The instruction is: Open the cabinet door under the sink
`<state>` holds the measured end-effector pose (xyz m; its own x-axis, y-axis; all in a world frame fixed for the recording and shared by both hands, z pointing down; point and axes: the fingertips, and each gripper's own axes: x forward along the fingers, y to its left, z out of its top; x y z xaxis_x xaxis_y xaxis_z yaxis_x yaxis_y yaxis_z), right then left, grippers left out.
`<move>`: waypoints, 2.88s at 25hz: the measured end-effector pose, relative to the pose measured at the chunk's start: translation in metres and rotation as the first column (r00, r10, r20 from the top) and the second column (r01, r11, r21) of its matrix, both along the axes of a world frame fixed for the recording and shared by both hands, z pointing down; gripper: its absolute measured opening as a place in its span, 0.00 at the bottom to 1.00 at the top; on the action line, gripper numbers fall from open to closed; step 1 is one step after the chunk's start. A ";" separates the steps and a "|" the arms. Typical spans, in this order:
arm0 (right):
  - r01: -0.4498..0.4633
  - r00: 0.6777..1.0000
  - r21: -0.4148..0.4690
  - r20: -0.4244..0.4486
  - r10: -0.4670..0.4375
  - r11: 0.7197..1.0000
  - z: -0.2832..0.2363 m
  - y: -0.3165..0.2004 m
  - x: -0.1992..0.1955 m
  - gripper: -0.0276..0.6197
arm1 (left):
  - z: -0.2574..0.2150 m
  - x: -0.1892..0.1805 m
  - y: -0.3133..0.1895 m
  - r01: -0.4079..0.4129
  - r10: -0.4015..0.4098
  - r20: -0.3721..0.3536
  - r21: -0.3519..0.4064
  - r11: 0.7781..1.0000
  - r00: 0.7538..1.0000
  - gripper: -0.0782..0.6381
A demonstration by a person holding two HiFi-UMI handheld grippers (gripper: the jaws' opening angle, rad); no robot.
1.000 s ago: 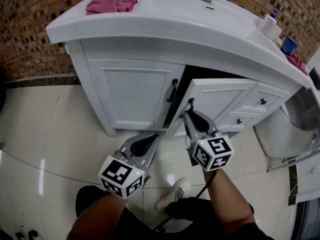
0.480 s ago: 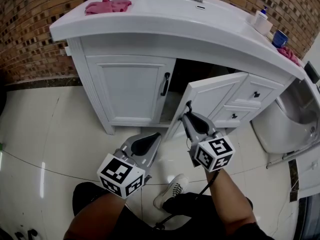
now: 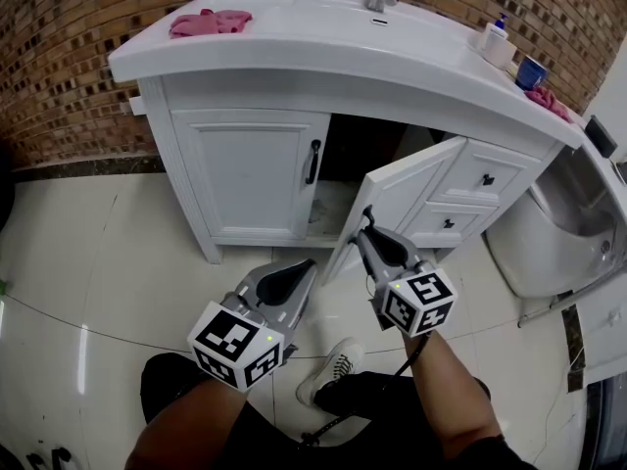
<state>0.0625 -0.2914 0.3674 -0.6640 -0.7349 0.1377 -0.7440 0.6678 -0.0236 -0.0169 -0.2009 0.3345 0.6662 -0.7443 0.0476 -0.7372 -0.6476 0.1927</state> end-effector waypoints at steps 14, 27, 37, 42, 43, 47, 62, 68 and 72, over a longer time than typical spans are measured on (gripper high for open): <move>-0.035 0.999 -0.020 -0.018 0.035 0.999 0.001 0.040 0.047 0.12 | -0.004 0.027 0.010 -0.010 0.010 0.033 0.009 1.000 0.999 0.11; -0.185 0.983 -0.009 -0.008 0.185 0.983 0.002 0.067 0.118 0.11 | -0.010 0.059 0.020 -0.061 0.059 0.060 0.024 0.998 0.996 0.11; -0.365 0.931 -0.009 -0.022 0.364 0.931 0.002 0.073 0.189 0.10 | -0.012 0.077 0.023 -0.107 0.104 0.069 0.036 0.994 0.992 0.11; -0.487 0.873 -0.001 -0.036 0.487 0.873 0.003 0.081 0.230 0.10 | -0.008 0.090 0.024 -0.133 0.130 0.077 0.032 0.991 0.989 0.11; -0.507 0.861 0.003 -0.037 0.507 0.862 0.002 0.084 0.238 0.06 | -0.008 0.091 0.023 -0.135 0.132 0.077 0.031 0.990 0.988 0.11; -0.536 0.844 -0.004 -0.031 0.536 0.844 0.002 0.100 0.255 0.05 | -0.011 0.089 0.020 -0.127 0.125 0.066 0.032 0.991 0.990 0.11; -0.476 0.879 -0.004 0.015 0.476 0.880 -0.018 0.134 0.229 0.05 | -0.007 0.074 0.034 -0.104 0.105 0.033 -0.012 0.994 0.994 0.11; -0.481 0.876 -0.018 0.017 0.481 0.876 -0.023 0.150 0.222 0.05 | -0.010 0.064 0.045 -0.097 0.096 0.048 0.007 0.995 0.994 0.11; -0.456 0.889 -0.036 0.016 0.457 0.889 -0.026 0.163 0.210 0.05 | -0.011 0.066 0.054 -0.116 0.116 0.041 0.005 0.993 0.992 0.11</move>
<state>0.2730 -0.1284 0.3414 -0.2595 -0.9535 0.1532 -0.9656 0.2532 -0.0593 0.0492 -0.1471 0.3231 0.7458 -0.6623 0.0714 -0.6640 -0.7307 0.1587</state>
